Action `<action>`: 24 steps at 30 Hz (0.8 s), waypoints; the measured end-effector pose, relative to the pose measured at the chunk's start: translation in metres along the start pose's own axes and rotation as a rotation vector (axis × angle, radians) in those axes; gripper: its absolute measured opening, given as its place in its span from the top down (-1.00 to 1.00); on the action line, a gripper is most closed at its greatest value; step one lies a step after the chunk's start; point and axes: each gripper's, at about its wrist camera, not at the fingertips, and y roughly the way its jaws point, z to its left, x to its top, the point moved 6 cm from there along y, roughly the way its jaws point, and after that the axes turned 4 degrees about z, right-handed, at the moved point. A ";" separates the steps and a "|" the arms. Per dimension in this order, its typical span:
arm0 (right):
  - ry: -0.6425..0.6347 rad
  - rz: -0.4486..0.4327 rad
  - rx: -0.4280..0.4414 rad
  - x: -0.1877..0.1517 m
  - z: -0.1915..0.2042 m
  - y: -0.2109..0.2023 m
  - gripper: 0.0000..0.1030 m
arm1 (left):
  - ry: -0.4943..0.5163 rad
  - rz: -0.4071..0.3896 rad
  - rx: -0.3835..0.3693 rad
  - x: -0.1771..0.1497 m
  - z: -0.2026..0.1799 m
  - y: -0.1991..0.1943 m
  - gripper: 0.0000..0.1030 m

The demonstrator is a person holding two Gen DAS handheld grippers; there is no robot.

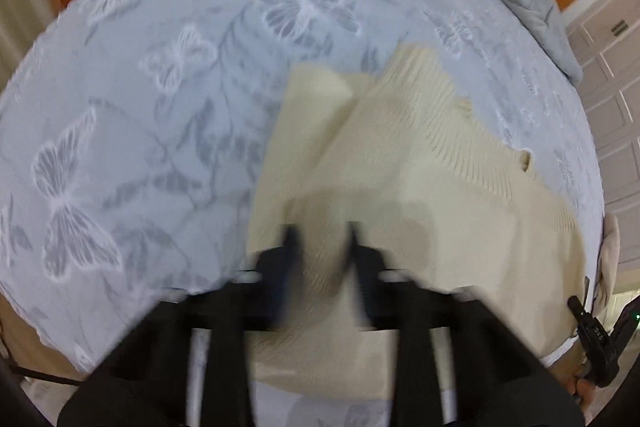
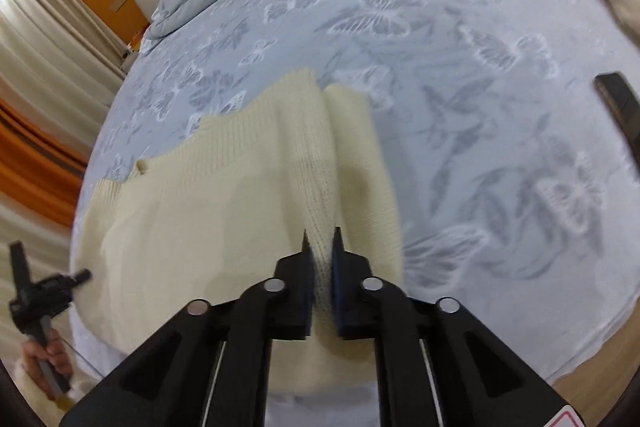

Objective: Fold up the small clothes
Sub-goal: 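Lift the hem and fold it toward the collar with both grippers, then release the folded hem onto the cardigan and open both grippers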

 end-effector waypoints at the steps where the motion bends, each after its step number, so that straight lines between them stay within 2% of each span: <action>1: 0.010 -0.033 0.032 0.003 0.002 -0.009 0.86 | -0.012 -0.010 -0.016 0.000 0.000 -0.006 0.73; 3: 0.030 -0.104 0.088 0.012 0.008 -0.037 0.87 | -0.028 -0.046 -0.042 0.000 -0.002 -0.027 0.74; 5: 0.025 -0.118 0.079 0.013 0.005 -0.045 0.87 | -0.051 -0.043 -0.020 -0.002 0.005 -0.028 0.74; 6: 0.027 -0.084 0.043 0.010 -0.004 -0.034 0.87 | -0.062 -0.025 -0.002 -0.003 0.011 -0.020 0.73; 9: 0.047 0.103 -0.034 -0.011 -0.031 0.019 0.86 | -0.074 0.026 0.042 -0.010 0.027 0.014 0.65; 10: 0.045 0.110 -0.039 -0.011 -0.031 0.020 0.83 | -0.064 0.011 0.045 -0.010 0.025 0.011 0.65; 13: -0.032 -0.023 -0.051 0.009 -0.006 -0.021 0.57 | 0.016 -0.059 0.022 -0.006 0.003 -0.025 0.56; 14: -0.053 -0.049 -0.047 0.015 0.001 -0.027 0.32 | 0.044 -0.101 0.004 0.000 -0.007 -0.039 0.28; 15: -0.073 -0.066 -0.042 0.024 0.007 -0.031 0.07 | 0.054 -0.126 -0.004 0.006 -0.013 -0.047 0.09; 16: -0.083 -0.073 -0.047 0.034 0.013 -0.029 0.00 | 0.059 -0.148 -0.013 0.014 -0.020 -0.051 -0.28; 17: -0.088 -0.066 -0.056 0.046 0.017 -0.021 -0.07 | 0.064 -0.170 -0.015 0.026 -0.028 -0.051 -0.45; 19: -0.087 -0.024 -0.085 0.063 0.020 0.004 -0.07 | 0.074 -0.150 -0.006 0.041 -0.037 -0.037 -0.46; 20: -0.082 0.012 -0.102 0.067 0.019 0.021 -0.07 | 0.071 -0.126 0.014 0.047 -0.038 -0.026 -0.45; 21: -0.080 0.051 -0.119 0.068 0.018 0.036 0.06 | 0.059 -0.093 0.033 0.053 -0.036 -0.010 -0.42; 22: -0.082 0.072 -0.135 0.067 0.021 0.049 0.38 | 0.056 -0.058 0.043 0.056 -0.036 0.004 -0.04; 23: -0.101 0.101 -0.139 0.064 0.026 0.056 0.80 | 0.058 -0.004 0.071 0.057 -0.034 0.017 0.73; 24: -0.107 0.097 -0.126 0.064 0.029 0.053 0.81 | 0.050 0.026 0.075 0.056 -0.032 0.022 0.77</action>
